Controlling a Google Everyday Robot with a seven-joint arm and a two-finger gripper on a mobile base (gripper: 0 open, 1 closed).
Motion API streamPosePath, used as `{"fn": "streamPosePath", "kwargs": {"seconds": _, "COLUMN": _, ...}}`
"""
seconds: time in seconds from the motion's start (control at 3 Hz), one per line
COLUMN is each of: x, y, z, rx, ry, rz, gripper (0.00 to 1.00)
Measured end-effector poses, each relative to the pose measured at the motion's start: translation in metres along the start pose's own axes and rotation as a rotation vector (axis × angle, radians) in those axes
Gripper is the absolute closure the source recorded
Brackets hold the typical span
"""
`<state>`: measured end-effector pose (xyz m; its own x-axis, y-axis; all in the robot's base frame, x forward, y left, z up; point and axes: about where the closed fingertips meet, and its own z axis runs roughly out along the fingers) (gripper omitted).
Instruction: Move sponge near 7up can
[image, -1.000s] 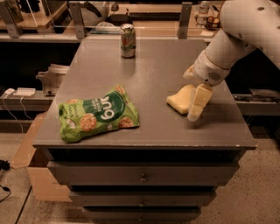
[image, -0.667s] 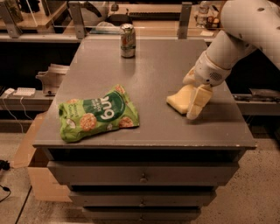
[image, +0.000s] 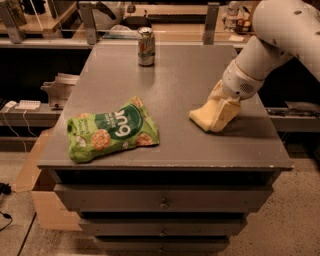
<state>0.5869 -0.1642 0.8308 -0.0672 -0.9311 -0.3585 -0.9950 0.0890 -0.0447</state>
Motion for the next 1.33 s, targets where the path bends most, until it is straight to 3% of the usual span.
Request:
{"fn": "streamPosePath", "kwargs": {"seconds": 0.33, "x": -0.005, "y": -0.004, "z": -0.018, "rx": 0.046, "ry": -0.014, "rz": 0.006, "gripper": 0.87}}
{"fn": "streamPosePath", "kwargs": {"seconds": 0.67, "x": -0.016, "y": -0.014, "z": -0.059, "rx": 0.155, "ry": -0.077, "rz": 0.021, "gripper": 1.0}}
{"fn": "streamPosePath", "kwargs": {"seconds": 1.0, "x": -0.016, "y": -0.014, "z": -0.058, "rx": 0.155, "ry": -0.077, "rz": 0.02, "gripper": 1.0}}
{"fn": "streamPosePath", "kwargs": {"seconds": 1.33, "x": -0.044, "y": -0.045, "z": -0.057, "rx": 0.209, "ry": -0.105, "rz": -0.025, "gripper": 1.0}}
